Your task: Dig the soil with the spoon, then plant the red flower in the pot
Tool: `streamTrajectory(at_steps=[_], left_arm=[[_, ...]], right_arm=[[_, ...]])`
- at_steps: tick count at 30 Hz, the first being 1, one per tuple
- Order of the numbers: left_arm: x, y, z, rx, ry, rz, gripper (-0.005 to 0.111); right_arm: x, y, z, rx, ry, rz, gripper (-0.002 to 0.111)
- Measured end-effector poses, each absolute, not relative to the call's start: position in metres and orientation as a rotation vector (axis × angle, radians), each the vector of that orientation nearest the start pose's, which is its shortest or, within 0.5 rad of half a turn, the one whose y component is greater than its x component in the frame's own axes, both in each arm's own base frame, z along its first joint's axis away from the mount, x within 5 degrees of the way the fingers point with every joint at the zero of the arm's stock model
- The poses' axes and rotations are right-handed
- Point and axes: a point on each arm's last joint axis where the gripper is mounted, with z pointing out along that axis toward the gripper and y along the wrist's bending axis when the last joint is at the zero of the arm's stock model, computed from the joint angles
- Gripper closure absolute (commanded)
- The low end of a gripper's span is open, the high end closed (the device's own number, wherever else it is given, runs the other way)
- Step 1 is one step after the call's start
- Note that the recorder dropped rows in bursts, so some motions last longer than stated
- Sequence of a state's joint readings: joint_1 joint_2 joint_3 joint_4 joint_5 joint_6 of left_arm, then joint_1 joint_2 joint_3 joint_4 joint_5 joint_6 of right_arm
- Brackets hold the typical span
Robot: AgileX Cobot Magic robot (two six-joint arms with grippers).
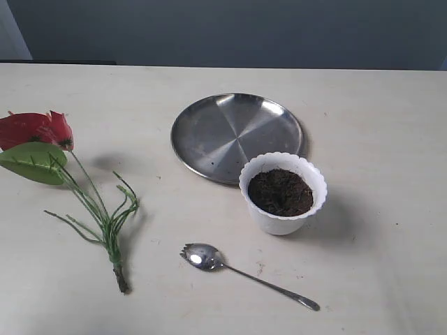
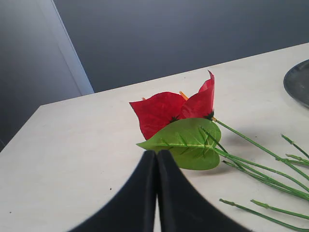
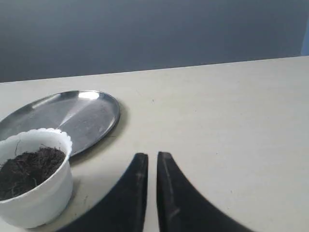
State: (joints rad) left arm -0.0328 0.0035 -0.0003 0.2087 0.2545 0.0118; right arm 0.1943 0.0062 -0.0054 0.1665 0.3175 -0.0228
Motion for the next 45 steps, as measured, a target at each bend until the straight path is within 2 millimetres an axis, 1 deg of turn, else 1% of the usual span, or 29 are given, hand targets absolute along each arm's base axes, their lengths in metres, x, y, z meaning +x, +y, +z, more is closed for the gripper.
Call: streamTrajectory(at_steps=[2, 6, 9, 12, 20, 26, 28, 30, 31, 32, 34, 36, 37, 38, 39, 40, 41, 42, 43, 44, 45], left_arm=[[0.056, 0.003, 0.191, 0.176, 1.730, 0.178, 0.106], [0.056, 0.003, 0.191, 0.176, 1.730, 0.178, 0.106], [0.056, 0.003, 0.191, 0.176, 1.730, 0.178, 0.106], [0.056, 0.003, 0.191, 0.176, 1.730, 0.178, 0.106], [0.056, 0.003, 0.191, 0.176, 1.730, 0.178, 0.106], [0.056, 0.003, 0.191, 0.176, 1.730, 0.178, 0.106], [0.056, 0.003, 0.191, 0.176, 1.730, 0.178, 0.106], [0.056, 0.003, 0.191, 0.176, 1.730, 0.178, 0.106], [0.056, 0.003, 0.191, 0.176, 1.730, 0.178, 0.106], [0.056, 0.003, 0.191, 0.176, 1.730, 0.178, 0.106], [0.056, 0.003, 0.191, 0.176, 1.730, 0.178, 0.106], [0.056, 0.003, 0.191, 0.176, 1.730, 0.178, 0.106], [0.056, 0.003, 0.191, 0.176, 1.730, 0.178, 0.106], [0.056, 0.003, 0.191, 0.176, 1.730, 0.178, 0.106], [0.056, 0.003, 0.191, 0.176, 1.730, 0.178, 0.106], [0.056, 0.003, 0.191, 0.176, 1.730, 0.178, 0.106], [0.056, 0.003, 0.191, 0.176, 1.730, 0.178, 0.106], [0.056, 0.003, 0.191, 0.176, 1.730, 0.178, 0.106], [0.056, 0.003, 0.191, 0.176, 1.730, 0.178, 0.106], [0.056, 0.003, 0.191, 0.176, 1.730, 0.178, 0.106], [0.056, 0.003, 0.191, 0.176, 1.730, 0.178, 0.106]], right_arm=[[0.053, 0.014, 0.187, -0.108, 1.788, 0.250, 0.100], [0.055, 0.012, 0.198, -0.120, 1.656, 0.208, 0.100], [0.056, 0.011, 0.211, -0.045, 1.524, 0.271, 0.100], [0.055, 0.009, 0.219, 0.046, 1.430, 0.344, 0.100], [0.054, 0.005, 0.228, 0.167, 1.326, 0.426, 0.100], [0.055, 0.001, 0.226, 0.402, 1.321, 0.637, 0.100], [0.055, -0.001, 0.226, 0.524, 1.290, 0.756, 0.100], [0.055, -0.004, 0.228, 0.576, 1.237, 0.789, 0.100], [0.054, -0.004, 0.234, 0.558, 1.216, 0.780, 0.100], [0.051, -0.004, 0.244, 0.497, 1.191, 0.745, 0.100], [0.042, 0.000, 0.280, 0.296, 1.153, 0.622, 0.100], [0.044, 0.007, 0.316, 0.127, 1.215, 0.483, 0.100], [0.047, 0.008, 0.326, 0.085, 1.244, 0.438, 0.100], [0.053, 0.010, 0.343, 0.025, 1.288, 0.367, 0.100], [0.059, 0.012, 0.353, -0.014, 1.328, 0.316, 0.100], [0.064, 0.013, 0.368, -0.054, 1.356, 0.264, 0.100], [0.076, 0.015, 0.379, -0.115, 1.440, 0.196, 0.100], [0.086, 0.018, 0.393, -0.168, 1.486, 0.147, 0.100], [0.095, 0.020, 0.401, -0.224, 1.551, 0.104, 0.100], [0.108, 0.027, 0.415, -0.310, 1.611, 0.075, 0.100], [0.116, 0.033, 0.420, -0.381, 1.678, 0.059, 0.100]])
